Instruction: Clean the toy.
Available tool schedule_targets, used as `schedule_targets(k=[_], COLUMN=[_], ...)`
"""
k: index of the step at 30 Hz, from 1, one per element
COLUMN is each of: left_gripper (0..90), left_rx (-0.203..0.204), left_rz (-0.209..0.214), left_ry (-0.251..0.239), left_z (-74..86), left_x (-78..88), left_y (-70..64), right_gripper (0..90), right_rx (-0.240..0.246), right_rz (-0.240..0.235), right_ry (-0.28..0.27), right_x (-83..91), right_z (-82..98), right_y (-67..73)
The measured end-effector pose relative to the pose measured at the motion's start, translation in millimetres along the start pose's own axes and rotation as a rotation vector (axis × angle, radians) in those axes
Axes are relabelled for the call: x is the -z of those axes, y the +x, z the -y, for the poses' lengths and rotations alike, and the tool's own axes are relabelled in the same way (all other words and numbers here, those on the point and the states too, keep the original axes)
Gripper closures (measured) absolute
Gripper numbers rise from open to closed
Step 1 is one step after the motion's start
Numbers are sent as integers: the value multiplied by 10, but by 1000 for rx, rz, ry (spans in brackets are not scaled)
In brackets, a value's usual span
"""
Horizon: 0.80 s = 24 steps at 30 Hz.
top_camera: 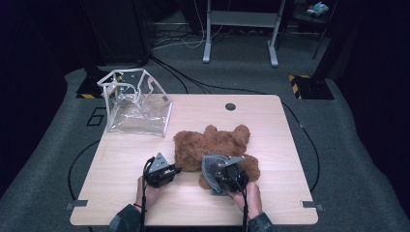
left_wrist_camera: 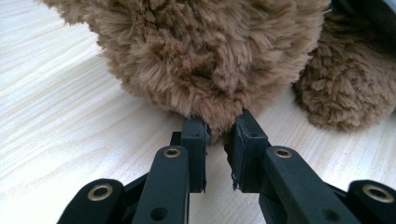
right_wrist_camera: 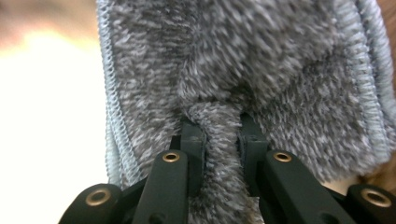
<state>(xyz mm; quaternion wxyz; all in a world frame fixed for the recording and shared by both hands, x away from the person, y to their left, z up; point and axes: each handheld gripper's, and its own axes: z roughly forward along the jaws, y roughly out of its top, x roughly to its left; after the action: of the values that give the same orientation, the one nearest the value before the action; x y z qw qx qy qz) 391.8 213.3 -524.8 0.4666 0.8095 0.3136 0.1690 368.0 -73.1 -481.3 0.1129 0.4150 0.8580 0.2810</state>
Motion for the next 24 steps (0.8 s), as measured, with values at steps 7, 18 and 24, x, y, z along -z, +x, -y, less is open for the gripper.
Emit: schedule_targets(k=[7,18,24], left_gripper=[773,773,774], left_rx=[8,5,9], left_rz=[-3,4,-1], left_ry=[-8,-3,-7], left_z=[3,1,4], left_x=[-3,6,-2], left_y=[-4,9,-1], right_gripper=[772,773,774], right_rx=[-5,56,63], right_rz=[36,25,9], right_ry=[-78,-112,-70], right_x=[327,118,-34], right_z=[-132,-513,-369], right_y=[-29,133,168])
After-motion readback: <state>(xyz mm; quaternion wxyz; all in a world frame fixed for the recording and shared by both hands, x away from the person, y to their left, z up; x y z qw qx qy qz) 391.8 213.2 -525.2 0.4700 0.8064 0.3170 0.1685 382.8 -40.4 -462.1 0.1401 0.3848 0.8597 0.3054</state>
